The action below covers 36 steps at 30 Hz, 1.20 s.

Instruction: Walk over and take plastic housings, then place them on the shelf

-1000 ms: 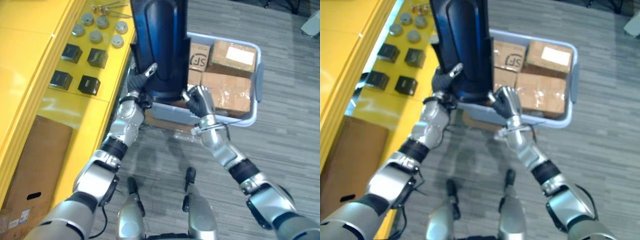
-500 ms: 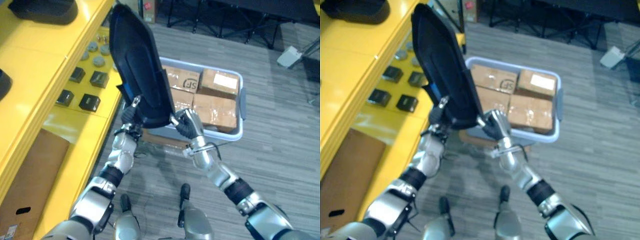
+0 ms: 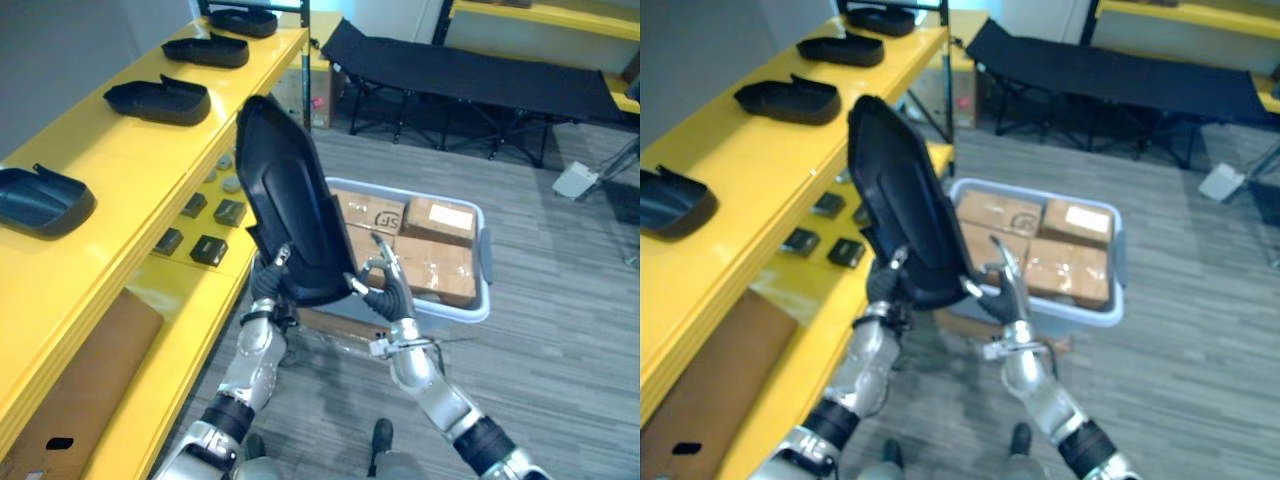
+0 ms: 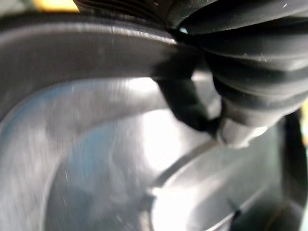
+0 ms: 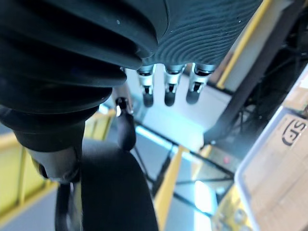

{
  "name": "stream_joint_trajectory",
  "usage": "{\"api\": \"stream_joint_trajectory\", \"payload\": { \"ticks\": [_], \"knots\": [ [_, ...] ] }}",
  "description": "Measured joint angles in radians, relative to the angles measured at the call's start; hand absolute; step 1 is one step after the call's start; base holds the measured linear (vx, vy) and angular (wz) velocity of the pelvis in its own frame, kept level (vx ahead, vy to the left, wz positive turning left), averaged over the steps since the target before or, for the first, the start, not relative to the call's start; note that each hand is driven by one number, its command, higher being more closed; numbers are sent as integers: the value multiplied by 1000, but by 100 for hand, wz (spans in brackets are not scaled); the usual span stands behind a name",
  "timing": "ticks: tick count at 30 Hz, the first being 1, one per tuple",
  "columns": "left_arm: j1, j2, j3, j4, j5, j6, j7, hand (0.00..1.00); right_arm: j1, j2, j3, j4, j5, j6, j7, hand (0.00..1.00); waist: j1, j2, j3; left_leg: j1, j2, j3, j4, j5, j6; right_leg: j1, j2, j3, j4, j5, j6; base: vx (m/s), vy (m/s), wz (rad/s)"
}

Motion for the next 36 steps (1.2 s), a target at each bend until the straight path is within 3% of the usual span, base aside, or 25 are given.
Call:
{"api": "stream_joint_trajectory", "payload": {
  "ticks": [3,5,9,12,14,17,21,23,26,27,31,36],
  "knots": [
    [49,4,64,-63,77,7,69,100,65,6,-106,-84,169,-49,40,0,-1,4,-10,24,0,24,-19,3,-3,-1,4,22,0,-1,1,15,9,-20],
    [69,9,139,-76,118,7,119,100,115,3,-199,-120,294,-115,88,0,-10,7,-20,27,0,27,-26,4,-4,-3,5,23,0,-2,1,5,2,-3],
    [129,11,208,-150,153,6,172,100,182,8,-255,-121,434,-193,142,0,-20,7,-30,31,0,33,-28,3,-4,-3,6,25,0,-3,2,0,0,0],
    [165,11,242,-188,152,-8,180,100,252,41,-325,-121,565,-250,224,0,-22,8,-31,38,0,37,-28,3,-5,0,6,28,0,-5,3,-1,2,-2],
    [181,11,253,-191,151,-23,178,100,295,59,-379,-113,601,-258,261,0,-23,11,-40,38,0,38,-28,0,-4,0,6,28,0,-9,6,-2,2,-2],
    [232,10,283,-201,145,-35,167,100,346,77,-446,-49,626,-234,324,0,-33,19,-68,39,0,39,-29,-3,-5,0,6,28,0,-18,7,0,0,0],
    [355,0,344,-365,134,-42,147,100,386,91,-474,18,691,-222,451,0,-36,33,-79,36,1,29,-29,-6,-2,7,5,16,-1,-28,1,2,4,8],
    [406,-1,382,-459,165,-41,151,100,383,103,-441,18,754,-215,522,0,-16,42,-86,15,1,-6,-27,-9,-6,19,-1,-32,-9,-38,6,-24,4,43],
    [475,-1,453,-574,245,-38,159,100,329,105,-334,46,752,-207,551,0,26,53,-94,-16,0,-84,-23,-2,-5,41,-4,-111,-9,-53,6,13,-2,67],
    [489,-1,470,-593,261,-38,160,100,307,106,-308,61,752,-203,550,0,35,55,-95,-21,-2,-101,-22,-1,-5,46,-5,-126,-9,-55,7,22,-4,71],
    [574,-12,582,-676,307,-37,163,100,182,111,-193,138,672,-191,540,0,122,71,-125,-69,-22,-211,-16,16,-1,82,-18,-242,-8,-64,21,47,4,76],
    [664,-47,689,-733,308,-37,145,100,84,112,-145,153,615,-189,512,0,206,56,-135,-104,-42,-318,-8,16,0,133,-21,-352,-1,-83,36,44,-19,67]
  ]
}}
